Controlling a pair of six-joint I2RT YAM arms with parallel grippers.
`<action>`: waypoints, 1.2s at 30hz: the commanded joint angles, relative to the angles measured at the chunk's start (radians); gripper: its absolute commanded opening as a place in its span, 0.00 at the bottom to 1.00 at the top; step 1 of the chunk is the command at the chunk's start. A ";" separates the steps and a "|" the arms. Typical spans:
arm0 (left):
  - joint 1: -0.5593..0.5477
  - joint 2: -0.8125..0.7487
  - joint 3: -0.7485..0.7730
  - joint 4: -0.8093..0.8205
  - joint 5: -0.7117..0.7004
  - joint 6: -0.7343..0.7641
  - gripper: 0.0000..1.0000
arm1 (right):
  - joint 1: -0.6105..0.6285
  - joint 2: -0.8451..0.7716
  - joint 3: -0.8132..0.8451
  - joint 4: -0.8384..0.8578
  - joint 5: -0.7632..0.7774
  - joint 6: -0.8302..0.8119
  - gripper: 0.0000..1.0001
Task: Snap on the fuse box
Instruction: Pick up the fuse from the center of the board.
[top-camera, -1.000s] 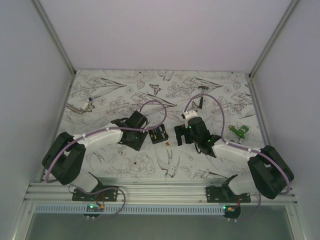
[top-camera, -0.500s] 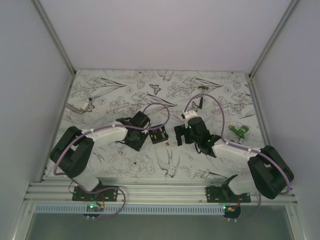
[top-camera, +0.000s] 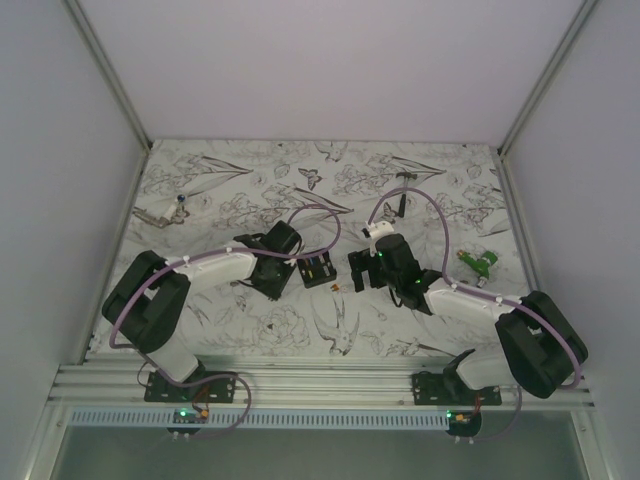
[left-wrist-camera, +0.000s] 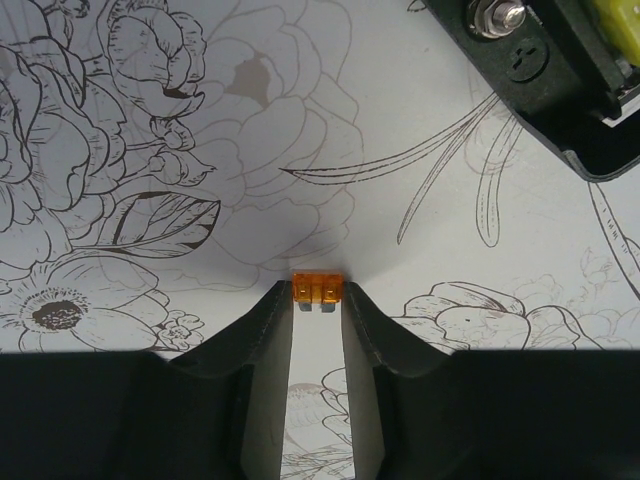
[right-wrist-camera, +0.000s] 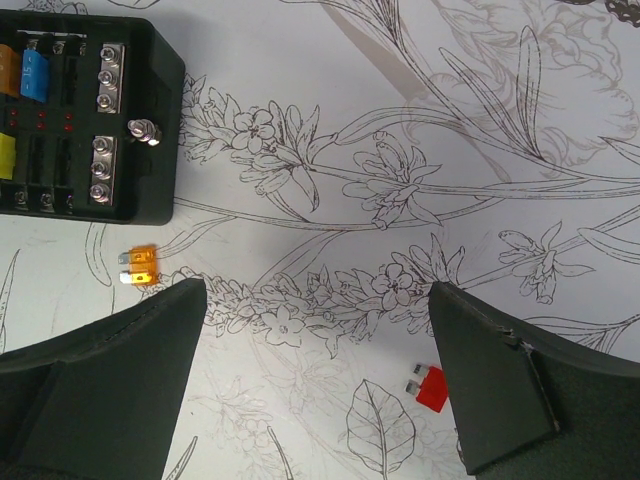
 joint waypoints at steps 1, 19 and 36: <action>-0.007 0.021 -0.009 -0.031 0.026 -0.013 0.26 | -0.008 -0.018 -0.003 0.030 -0.007 0.003 1.00; -0.089 -0.186 -0.098 0.298 0.060 -0.005 0.23 | -0.009 -0.061 0.069 0.032 -0.301 0.126 1.00; -0.187 -0.405 -0.210 0.606 0.119 0.153 0.23 | -0.008 0.019 0.286 -0.111 -0.527 0.263 0.81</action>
